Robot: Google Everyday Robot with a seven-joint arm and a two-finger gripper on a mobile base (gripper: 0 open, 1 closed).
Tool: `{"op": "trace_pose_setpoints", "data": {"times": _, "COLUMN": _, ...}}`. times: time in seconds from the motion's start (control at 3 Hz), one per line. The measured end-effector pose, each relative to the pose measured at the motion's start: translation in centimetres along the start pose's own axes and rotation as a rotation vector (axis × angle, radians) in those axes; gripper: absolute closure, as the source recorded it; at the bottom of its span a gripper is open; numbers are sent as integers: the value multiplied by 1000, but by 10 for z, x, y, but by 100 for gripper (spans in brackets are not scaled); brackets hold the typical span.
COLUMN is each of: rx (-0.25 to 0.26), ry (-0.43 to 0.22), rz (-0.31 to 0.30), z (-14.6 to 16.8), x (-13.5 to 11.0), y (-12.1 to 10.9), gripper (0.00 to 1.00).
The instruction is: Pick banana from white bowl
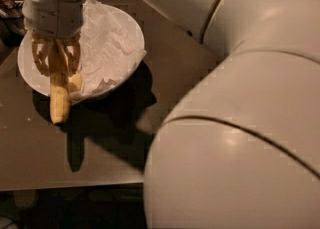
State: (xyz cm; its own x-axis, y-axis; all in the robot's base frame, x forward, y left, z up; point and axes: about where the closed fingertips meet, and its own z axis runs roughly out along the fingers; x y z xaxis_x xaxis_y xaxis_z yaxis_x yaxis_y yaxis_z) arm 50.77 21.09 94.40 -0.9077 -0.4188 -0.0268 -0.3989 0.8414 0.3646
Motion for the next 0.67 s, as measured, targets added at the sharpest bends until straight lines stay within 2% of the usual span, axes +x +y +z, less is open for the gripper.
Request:
{"op": "trace_pose_setpoints", "data": {"times": 0.33, "rx": -22, "ry": -18, "rz": 45, "z": -3, "x": 45, "y": 0, "gripper": 100}}
{"op": "trace_pose_setpoints", "data": {"times": 0.67, "rx": -22, "ry": -18, "rz": 45, "z": -3, "x": 45, "y": 0, "gripper": 100}}
